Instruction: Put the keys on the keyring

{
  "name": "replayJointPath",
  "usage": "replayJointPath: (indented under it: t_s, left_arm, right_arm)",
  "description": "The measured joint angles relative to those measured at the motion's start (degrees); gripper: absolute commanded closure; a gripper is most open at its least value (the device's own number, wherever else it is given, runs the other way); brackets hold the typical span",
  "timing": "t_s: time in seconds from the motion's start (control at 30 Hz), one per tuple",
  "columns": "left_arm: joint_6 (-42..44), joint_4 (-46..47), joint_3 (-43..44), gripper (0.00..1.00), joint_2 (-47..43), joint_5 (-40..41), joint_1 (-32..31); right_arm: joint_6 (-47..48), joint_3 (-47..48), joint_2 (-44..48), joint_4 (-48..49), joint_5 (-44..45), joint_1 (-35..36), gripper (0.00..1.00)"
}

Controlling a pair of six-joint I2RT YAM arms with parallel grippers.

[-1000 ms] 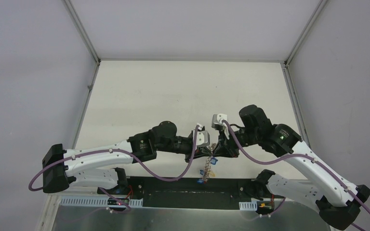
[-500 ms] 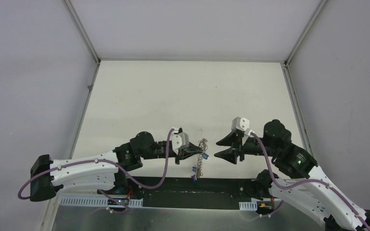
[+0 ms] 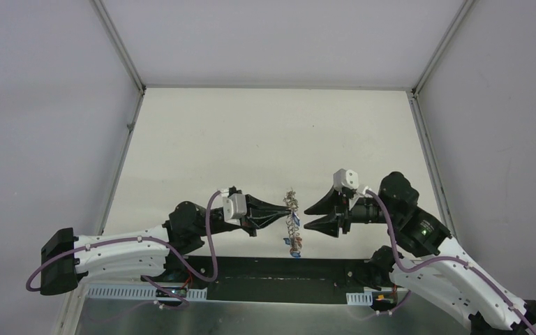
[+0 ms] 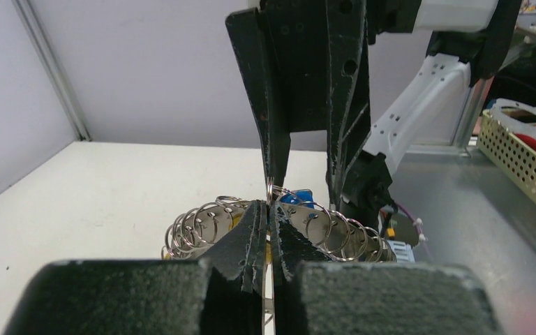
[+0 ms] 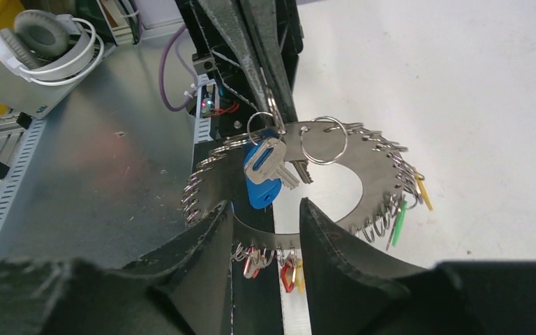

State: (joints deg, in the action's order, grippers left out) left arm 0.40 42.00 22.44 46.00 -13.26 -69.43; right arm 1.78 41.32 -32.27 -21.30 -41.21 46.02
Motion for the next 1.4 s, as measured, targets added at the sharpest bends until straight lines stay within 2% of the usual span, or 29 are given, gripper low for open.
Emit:
replayJointPath:
  t_s: [0.17,0.47,0.53,0.67,0.97,1.4]
  left_arm:
    - [-1.5,4.0,0.0,1.0,0.8,1.3,0.0]
    - [-3.2,4.7,0.0,1.0,3.5,1.4,0.0]
    - [-3.5,4.7,0.0,1.0,3.9,1.4,0.0]
    - [-4.1,4.8,0.0,1.0,4.4,1.4,0.0]
    - [-4.1,5.0,0.0,1.0,4.4,1.4,0.0]
    - [-4.3,5.2,0.0,1.0,4.6,1.4,0.0]
  right_arm:
    - [-0.3,0.0,-0.5,3.3,-3.1,0.0,0.54]
    - [-0.4,0.0,-3.5,6.7,-5.5,0.0,0.54]
    - [-0.4,0.0,-4.3,7.2,-5.8,0.0,0.58]
    - [-0.1,0.0,-5.1,7.3,-6.0,0.0,0.73]
    - [1.2,0.0,-4.8,4.5,-5.1,-0.1,0.98]
    - [1.8,-0.5,-4.9,3.4,-4.7,0.0,1.0]
